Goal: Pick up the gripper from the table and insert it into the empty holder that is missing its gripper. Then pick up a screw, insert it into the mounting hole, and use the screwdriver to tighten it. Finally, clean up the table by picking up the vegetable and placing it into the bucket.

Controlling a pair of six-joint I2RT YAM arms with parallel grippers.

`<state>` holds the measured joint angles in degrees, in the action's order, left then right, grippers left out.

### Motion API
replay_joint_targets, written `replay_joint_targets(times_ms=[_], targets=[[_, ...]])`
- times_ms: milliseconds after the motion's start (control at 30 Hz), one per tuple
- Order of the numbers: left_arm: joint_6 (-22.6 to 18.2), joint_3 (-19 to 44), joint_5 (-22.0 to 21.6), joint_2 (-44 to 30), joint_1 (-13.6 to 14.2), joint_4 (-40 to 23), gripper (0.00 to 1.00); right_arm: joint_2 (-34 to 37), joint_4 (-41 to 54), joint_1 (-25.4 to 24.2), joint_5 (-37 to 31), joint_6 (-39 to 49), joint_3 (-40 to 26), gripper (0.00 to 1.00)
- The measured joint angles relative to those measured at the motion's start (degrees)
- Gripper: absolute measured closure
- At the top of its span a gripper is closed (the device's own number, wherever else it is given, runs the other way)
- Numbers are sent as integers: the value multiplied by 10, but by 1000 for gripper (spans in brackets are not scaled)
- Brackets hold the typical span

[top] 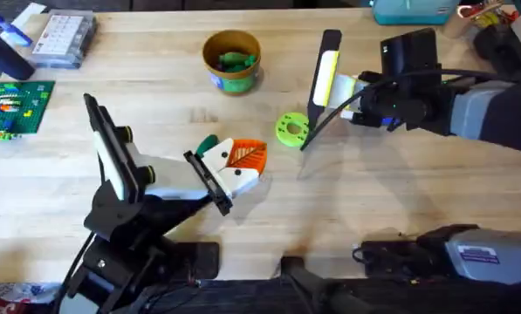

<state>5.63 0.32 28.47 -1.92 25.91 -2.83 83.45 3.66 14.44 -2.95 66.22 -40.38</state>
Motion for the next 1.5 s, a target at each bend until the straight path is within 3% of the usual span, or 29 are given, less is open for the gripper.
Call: replay_joint_targets(times_ms=[300, 700, 767, 900, 933, 967, 1133, 1167, 1500], targets=[[0, 0, 0, 0, 0, 0, 990, 0, 85, 0, -21, 13, -4, 929], [0, 0, 0, 0, 0, 0, 990, 1, 62, 0, -27, 14, -4, 929], [0, 0, 0, 0, 0, 0, 990, 0, 54, 0, -24, 22, -4, 972], [0, 0, 0, 0, 0, 0, 990, 1, 46, 0, -4, 55, -4, 969], [0, 0, 0, 0, 0, 0, 990, 1, 45, 0, 0, 63, -4, 937], [0, 0, 0, 0, 0, 0, 990, 1, 45, 0, 4, 69, -4, 838], [0, 0, 0, 0, 0, 0, 990, 0, 39, 0, 15, 92, -4, 99], [0, 0, 0, 0, 0, 0, 990, 0, 37, 0, 16, 95, -5, 34], [0, 0, 0, 0, 0, 0, 990, -1, 40, 0, 19, 101, -8, 7]])
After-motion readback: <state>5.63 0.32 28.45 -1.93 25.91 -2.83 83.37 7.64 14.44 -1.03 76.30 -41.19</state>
